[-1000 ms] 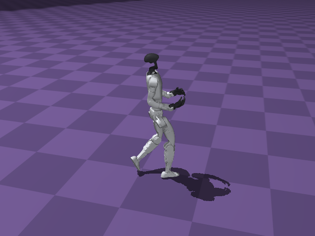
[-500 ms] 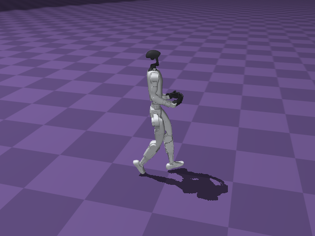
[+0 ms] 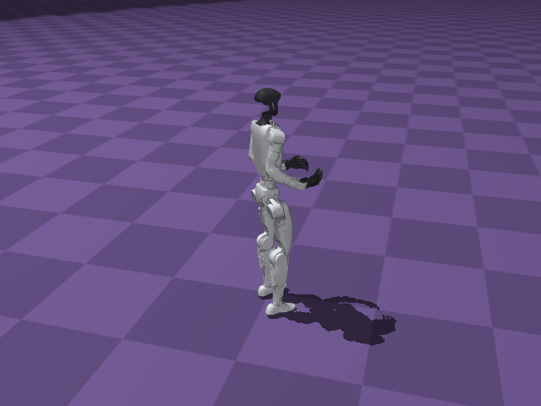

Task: Walk run

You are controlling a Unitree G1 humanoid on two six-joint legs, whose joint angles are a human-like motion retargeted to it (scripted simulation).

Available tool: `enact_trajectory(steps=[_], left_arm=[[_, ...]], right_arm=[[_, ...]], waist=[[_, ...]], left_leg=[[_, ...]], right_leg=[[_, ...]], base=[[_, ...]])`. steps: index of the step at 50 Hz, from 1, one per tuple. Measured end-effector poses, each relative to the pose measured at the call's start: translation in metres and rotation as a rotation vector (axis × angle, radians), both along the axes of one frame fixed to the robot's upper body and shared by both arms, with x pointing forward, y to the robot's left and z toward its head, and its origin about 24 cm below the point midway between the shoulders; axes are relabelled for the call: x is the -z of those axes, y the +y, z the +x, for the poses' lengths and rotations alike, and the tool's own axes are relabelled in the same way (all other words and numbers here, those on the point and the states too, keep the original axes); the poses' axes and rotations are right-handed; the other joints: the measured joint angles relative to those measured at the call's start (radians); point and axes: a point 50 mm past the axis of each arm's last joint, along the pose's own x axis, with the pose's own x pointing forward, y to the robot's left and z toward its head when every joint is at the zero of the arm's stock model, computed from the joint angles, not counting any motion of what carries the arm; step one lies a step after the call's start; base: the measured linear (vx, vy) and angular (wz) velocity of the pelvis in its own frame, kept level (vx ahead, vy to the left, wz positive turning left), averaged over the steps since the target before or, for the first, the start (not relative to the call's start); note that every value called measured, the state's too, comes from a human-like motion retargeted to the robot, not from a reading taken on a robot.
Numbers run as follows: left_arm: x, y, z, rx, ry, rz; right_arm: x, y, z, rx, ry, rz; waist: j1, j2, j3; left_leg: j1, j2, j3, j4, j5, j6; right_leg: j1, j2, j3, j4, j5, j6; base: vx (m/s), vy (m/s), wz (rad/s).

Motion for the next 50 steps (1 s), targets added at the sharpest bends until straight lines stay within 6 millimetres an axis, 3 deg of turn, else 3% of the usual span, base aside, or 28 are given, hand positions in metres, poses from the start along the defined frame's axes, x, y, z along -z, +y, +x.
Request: enact_trajectory(steps=[2, 5, 12, 18, 20, 24, 28, 32, 36, 41, 44, 50], left_arm=[[0.002, 0.003, -0.003, -0.018, 0.009, 0.007], [0.004, 0.007, -0.009, -0.064, 0.023, 0.010], [0.012, 0.010, -0.015, -0.152, 0.097, -0.054], [0.008, 0.007, -0.011, -0.143, 0.072, -0.055], [0.007, 0.005, -0.010, -0.146, 0.066, -0.055], [0.008, 0.001, -0.012, -0.163, 0.076, -0.074], [0.010, -0.003, -0.014, -0.163, 0.102, -0.100], [0.013, -0.009, -0.016, -0.132, 0.120, -0.105], [0.010, -0.011, -0.011, -0.101, 0.102, -0.094], [0.003, -0.014, -0.003, -0.045, 0.054, -0.058], [0.003, -0.014, -0.001, -0.027, 0.055, -0.046], [0.005, -0.015, -0.006, -0.026, 0.072, -0.072]], right_arm=[[0.002, -0.006, -0.010, 0.008, 0.012, 0.029], [0.004, -0.008, -0.024, -0.076, 0.027, 0.085], [0.003, 0.012, -0.040, -0.313, 0.026, 0.140], [-0.005, 0.020, -0.039, -0.324, -0.018, 0.170], [-0.006, 0.022, -0.038, -0.331, -0.025, 0.188], [-0.005, 0.024, -0.037, -0.357, -0.010, 0.185], [-0.005, 0.023, -0.039, -0.328, 0.000, 0.146], [-0.003, 0.015, -0.043, -0.239, 0.011, 0.154], [-0.004, 0.005, -0.028, 0.009, 0.009, 0.141], [-0.026, -0.006, -0.005, 0.409, -0.103, 0.066], [-0.037, -0.005, 0.005, 0.417, -0.167, -0.020], [-0.052, 0.006, 0.021, 0.245, -0.267, -0.153]], waist=[[0.012, 0.002, -0.003], [-0.017, 0.005, 0.001], [0.008, 0.018, -0.003], [-0.051, 0.031, 0.001], [-0.054, 0.021, -0.003], [-0.062, 0.007, -0.016], [-0.099, 0.030, -0.031], [-0.139, 0.061, -0.065], [-0.154, 0.076, -0.084], [-0.157, 0.076, -0.086], [-0.146, 0.072, -0.091], [-0.135, 0.069, -0.095]], left_leg=[[-0.010, 0.014, -0.024, 0.005, 0.006, -0.017], [-0.045, 0.007, -0.107, 0.038, 0.010, -0.035], [-0.101, 0.030, -0.139, 0.087, 0.005, -0.093], [-0.187, 0.038, -0.192, 0.198, -0.009, -0.157], [-0.207, 0.050, -0.128, 0.241, -0.035, -0.135], [-0.172, 0.172, 0.198, 0.290, -0.079, -0.175], [-0.108, 0.173, 0.182, 0.259, -0.077, -0.239], [0.001, 0.165, 0.245, 0.084, -0.098, -0.182], [0.036, 0.149, 0.221, 0.006, -0.049, -0.190], [0.050, 0.139, 0.223, -0.007, -0.045, -0.169], [0.052, 0.136, 0.220, -0.004, -0.046, -0.169], [0.057, 0.136, 0.229, -0.006, -0.046, -0.172]], right_leg=[[0.019, 0.062, 0.172, -0.018, 0.001, -0.016], [0.014, 0.030, 0.021, -0.044, 0.003, -0.015], [0.022, 0.049, -0.005, -0.088, 0.001, -0.050], [0.012, 0.064, -0.042, -0.112, -0.001, -0.078], [0.008, 0.055, -0.046, -0.119, 0.002, -0.080], [-0.007, 0.048, -0.053, -0.118, 0.007, -0.081], [-0.004, 0.081, -0.068, -0.112, 0.004, -0.095], [0.016, 0.108, -0.098, -0.112, -0.001, -0.102], [0.021, 0.100, -0.101, -0.096, -0.006, -0.101], [0.030, 0.094, -0.117, -0.091, -0.013, -0.102], [0.036, 0.092, -0.115, -0.096, -0.010, -0.098], [0.036, 0.091, -0.110, -0.092, -0.010, -0.101]], base=[[0.06, -0.27, 0.62], [0.00, -0.27, 1.33], [-0.10, -0.18, 0.51], [-0.10, -0.20, 0.96], [-0.07, -0.12, 0.17], [-0.04, -0.07, -0.09], [0.02, -0.02, 0.04], [0.14, 0.02, 0.21], [0.03, 0.07, 0.00], [0.06, 0.04, 0.18], [0.00, 0.08, -0.12], [0.02, 0.01, -0.03]])
